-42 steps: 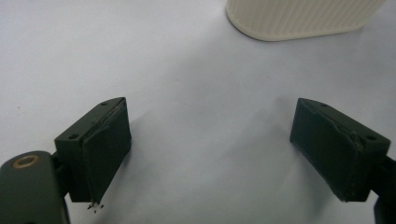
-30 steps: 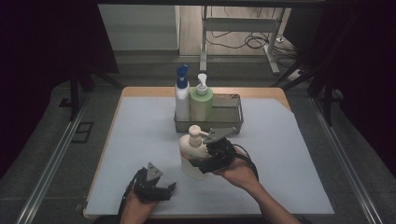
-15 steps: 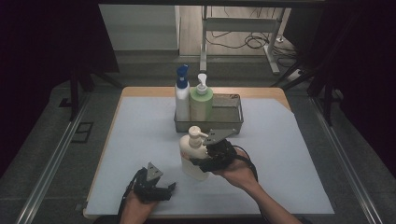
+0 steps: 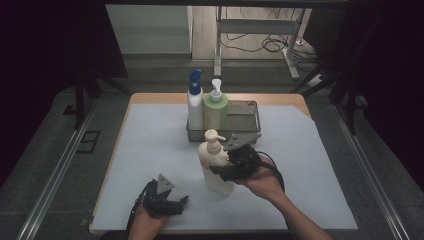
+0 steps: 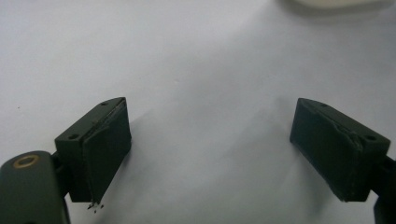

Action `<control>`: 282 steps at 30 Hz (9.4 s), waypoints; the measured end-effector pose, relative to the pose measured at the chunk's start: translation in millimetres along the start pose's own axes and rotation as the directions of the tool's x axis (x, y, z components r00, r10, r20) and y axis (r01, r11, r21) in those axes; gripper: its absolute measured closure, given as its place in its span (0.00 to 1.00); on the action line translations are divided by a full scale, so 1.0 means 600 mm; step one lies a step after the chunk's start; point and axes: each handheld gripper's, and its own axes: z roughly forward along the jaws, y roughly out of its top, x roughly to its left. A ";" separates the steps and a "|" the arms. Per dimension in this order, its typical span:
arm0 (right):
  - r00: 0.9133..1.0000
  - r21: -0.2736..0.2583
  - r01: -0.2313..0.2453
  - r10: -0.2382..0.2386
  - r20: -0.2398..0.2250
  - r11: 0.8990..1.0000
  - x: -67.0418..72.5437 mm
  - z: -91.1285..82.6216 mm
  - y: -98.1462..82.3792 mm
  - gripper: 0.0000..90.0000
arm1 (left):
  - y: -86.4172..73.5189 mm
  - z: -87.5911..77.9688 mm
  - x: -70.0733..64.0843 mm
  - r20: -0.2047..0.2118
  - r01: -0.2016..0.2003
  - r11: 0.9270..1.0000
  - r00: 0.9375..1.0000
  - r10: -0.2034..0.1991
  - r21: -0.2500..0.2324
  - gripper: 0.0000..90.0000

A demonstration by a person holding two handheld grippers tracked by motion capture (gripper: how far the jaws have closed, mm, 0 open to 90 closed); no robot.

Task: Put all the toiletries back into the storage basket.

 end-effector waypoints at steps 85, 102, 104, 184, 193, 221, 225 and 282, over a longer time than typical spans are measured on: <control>0.921 -0.079 -0.201 0.216 0.324 0.976 -0.229 -0.091 0.127 0.41 | 0.000 0.000 0.000 0.002 0.001 1.000 1.000 -0.001 0.002 0.14; 0.897 -0.100 -0.239 0.259 0.359 0.966 -0.274 -0.055 0.141 0.41 | 0.000 0.000 0.000 0.002 0.002 1.000 1.000 -0.002 0.002 0.14; 0.895 -0.102 -0.243 0.263 0.360 0.965 -0.278 -0.049 0.141 0.41 | 0.000 0.000 0.000 0.002 0.002 1.000 1.000 -0.002 0.002 0.14; 0.886 -0.060 -0.300 0.302 0.352 0.952 -0.286 0.068 0.028 0.40 | 0.000 0.000 0.000 0.001 -0.001 1.000 1.000 0.000 0.004 0.14; 0.894 -0.067 -0.294 0.299 0.333 0.954 -0.288 0.064 0.025 0.37 | 0.000 0.000 0.000 0.000 0.000 1.000 1.000 0.000 0.002 0.14; 0.920 -0.094 -0.250 0.266 0.288 0.964 -0.261 0.005 -0.003 0.33 | 0.000 0.000 0.000 0.001 0.000 1.000 1.000 0.000 0.001 0.14; 0.922 -0.093 -0.251 0.267 0.280 0.964 -0.258 -0.001 -0.012 0.39 | 0.000 0.000 0.000 0.001 0.000 1.000 1.000 0.000 0.001 0.14; 0.895 -0.003 -0.351 0.337 0.291 0.936 -0.343 0.071 -0.064 0.99 | 0.000 0.000 0.001 0.002 -0.002 1.000 1.000 0.002 0.004 0.14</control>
